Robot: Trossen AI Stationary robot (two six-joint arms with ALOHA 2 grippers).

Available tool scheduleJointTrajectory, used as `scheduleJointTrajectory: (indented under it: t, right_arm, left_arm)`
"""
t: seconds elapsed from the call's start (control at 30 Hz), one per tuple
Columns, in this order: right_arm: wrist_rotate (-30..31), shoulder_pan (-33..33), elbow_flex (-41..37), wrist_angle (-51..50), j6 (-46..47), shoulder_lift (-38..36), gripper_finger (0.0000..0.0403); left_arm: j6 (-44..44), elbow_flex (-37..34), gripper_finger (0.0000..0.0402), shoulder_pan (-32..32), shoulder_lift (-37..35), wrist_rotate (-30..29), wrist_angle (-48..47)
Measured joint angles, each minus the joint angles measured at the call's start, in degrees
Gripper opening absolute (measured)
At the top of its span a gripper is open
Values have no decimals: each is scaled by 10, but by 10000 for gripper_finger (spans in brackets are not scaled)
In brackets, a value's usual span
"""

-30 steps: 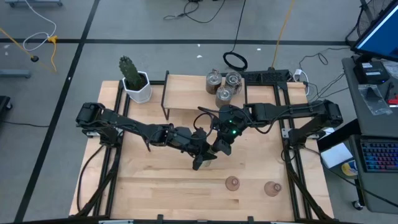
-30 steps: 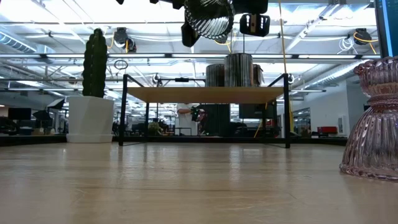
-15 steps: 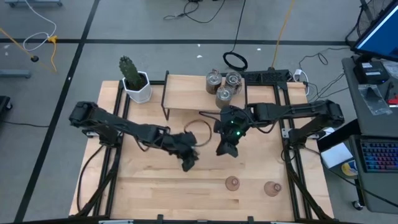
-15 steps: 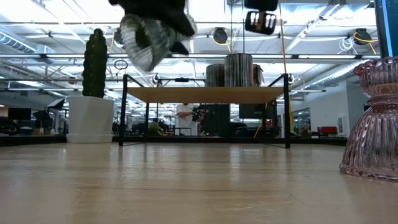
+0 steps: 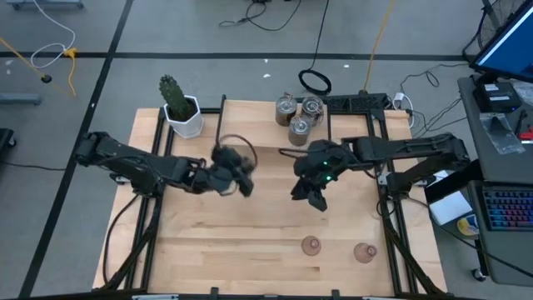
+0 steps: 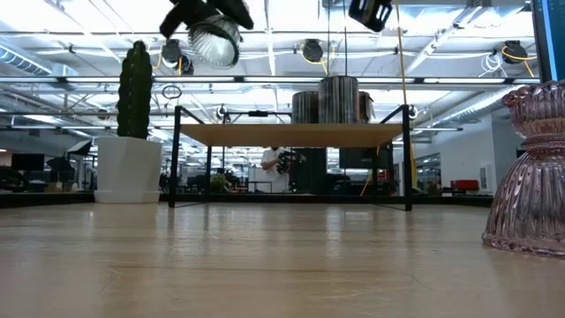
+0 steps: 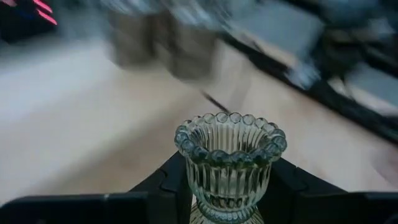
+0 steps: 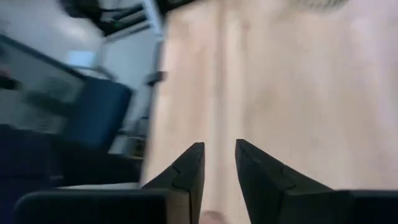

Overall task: Pick & Place candle stick holders
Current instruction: Put the green vase candle holder on the shelf

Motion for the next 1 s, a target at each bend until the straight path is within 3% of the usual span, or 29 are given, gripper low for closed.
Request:
scheduleJointTrajectory:
  t: [0.17, 0.37, 0.47, 0.67, 0.83, 1.0]
  right_arm:
    - [154, 26, -1, -4, -52, -40, 66]
    - [309, 59, -1, -23, -73, -88, 37]
    - [359, 75, -6, -40, -72, -108, 25]
    - [391, 94, -68, -5, -64, -155, 7]
    - [391, 94, -138, 56, -31, -192, 1]
    - [392, 89, -201, 130, -15, -227, 1]
  left_arm:
    - [93, 0, 126, 40, -7, -79, 69]
    - [220, 1, 126, 116, 1, -87, 163]
    - [257, 0, 126, 158, 2, -78, 200]
    - [307, -58, 126, 239, 4, 19, 360]
    - [313, -132, 126, 287, 3, 38, 494]
    - [312, -158, 126, 322, 22, 64, 555]
